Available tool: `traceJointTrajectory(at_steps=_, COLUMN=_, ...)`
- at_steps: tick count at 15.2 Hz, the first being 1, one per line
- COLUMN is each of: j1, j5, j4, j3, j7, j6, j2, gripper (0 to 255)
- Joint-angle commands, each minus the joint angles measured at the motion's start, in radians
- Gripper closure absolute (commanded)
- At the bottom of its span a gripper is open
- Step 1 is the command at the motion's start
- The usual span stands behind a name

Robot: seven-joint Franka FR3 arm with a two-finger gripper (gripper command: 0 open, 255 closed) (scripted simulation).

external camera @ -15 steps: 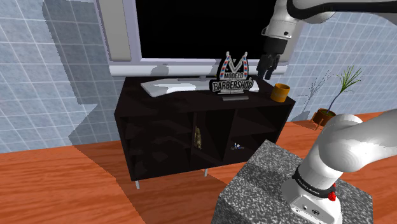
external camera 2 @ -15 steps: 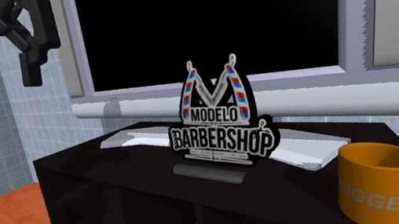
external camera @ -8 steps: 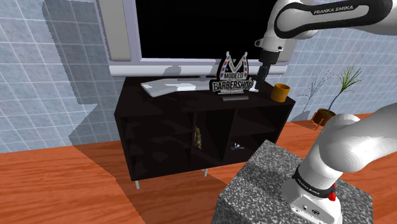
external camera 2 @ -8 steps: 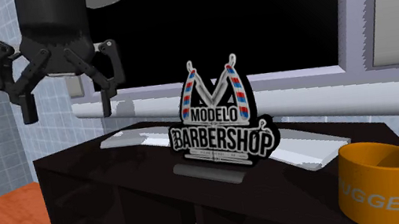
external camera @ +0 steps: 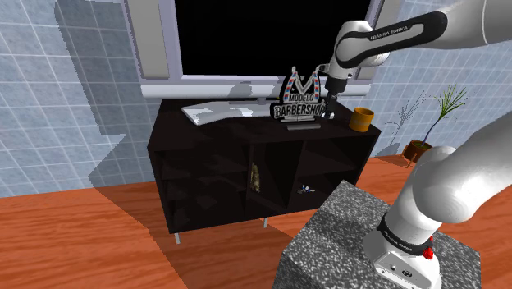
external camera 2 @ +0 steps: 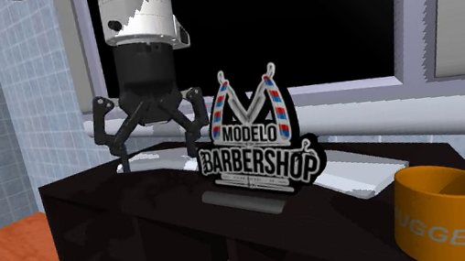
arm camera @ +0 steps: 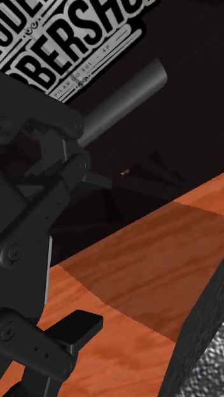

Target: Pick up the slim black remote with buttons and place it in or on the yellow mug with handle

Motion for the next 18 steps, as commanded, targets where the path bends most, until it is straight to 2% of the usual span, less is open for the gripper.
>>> traceJointTrajectory(at_steps=1, j1=0.020, j5=0.011, j4=0.027, j3=-0.040, j7=-0.094, j6=0.064, j2=0.080, gripper=0)
traceJointTrajectory(at_steps=5, j1=0.054, j5=0.070, j4=0.099, j3=-0.107, j7=-0.285, j6=0.162, j2=0.242, gripper=0)
traceJointTrajectory(at_steps=9, j1=0.064, j5=0.178, j4=0.195, j3=-0.141, j7=-0.493, j6=0.239, j2=0.418, gripper=0)
traceJointTrajectory(at_steps=14, j1=0.019, j5=0.328, j4=0.347, j3=-0.113, j7=-0.738, j6=0.294, j2=0.637, gripper=0)
traceJointTrajectory(at_steps=18, j1=-0.003, j5=0.366, j4=0.363, j3=-0.092, j7=-0.781, j6=0.330, j2=0.693, gripper=0)
